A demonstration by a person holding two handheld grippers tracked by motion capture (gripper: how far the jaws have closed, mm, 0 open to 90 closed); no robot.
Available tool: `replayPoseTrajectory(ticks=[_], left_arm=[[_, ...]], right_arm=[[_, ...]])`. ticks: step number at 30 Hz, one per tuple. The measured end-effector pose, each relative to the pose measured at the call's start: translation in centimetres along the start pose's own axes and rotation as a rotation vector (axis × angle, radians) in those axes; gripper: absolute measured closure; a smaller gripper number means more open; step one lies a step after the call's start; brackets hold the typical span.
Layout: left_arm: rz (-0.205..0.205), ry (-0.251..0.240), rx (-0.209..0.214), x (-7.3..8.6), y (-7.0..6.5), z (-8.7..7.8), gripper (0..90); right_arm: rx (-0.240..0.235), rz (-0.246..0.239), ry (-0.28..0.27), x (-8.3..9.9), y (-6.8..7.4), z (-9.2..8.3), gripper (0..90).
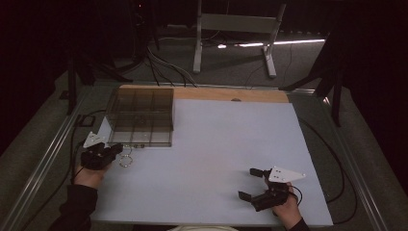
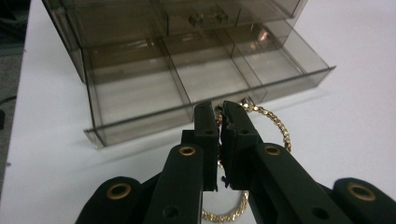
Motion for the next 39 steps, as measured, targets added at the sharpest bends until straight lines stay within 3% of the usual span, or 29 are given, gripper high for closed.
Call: replayPoseTrajectory(ticks=[18,25,39], left_arm=[[-0.032,-0.064,-0.025,-2.3,1.7,0.3,86.9],[-0.066,-0.101,-0.036,-3.3,3.1,0.2,86.9],[-0.111,-0.119,-0.070,-3.5,5.3,1.7,86.8]], right_arm=[[0.002,-0.002,-0.002,0.0,0.0,0.0,0.0],[-0.001,-0.006,0.002,0.1,0.0,0.1,0.0],[0.004,-0.005,0.004,0.1,0.0,0.1,0.0]])
Point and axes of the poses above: each handheld gripper's, and its own axes: z roughly forward along the jaws, x roughly out of its underside, y roughly to its left, the point moved 9 cm from there along z, roughly forward along the jaws, and after that the axes turned 6 degrees about x, right-handed, at the moved point
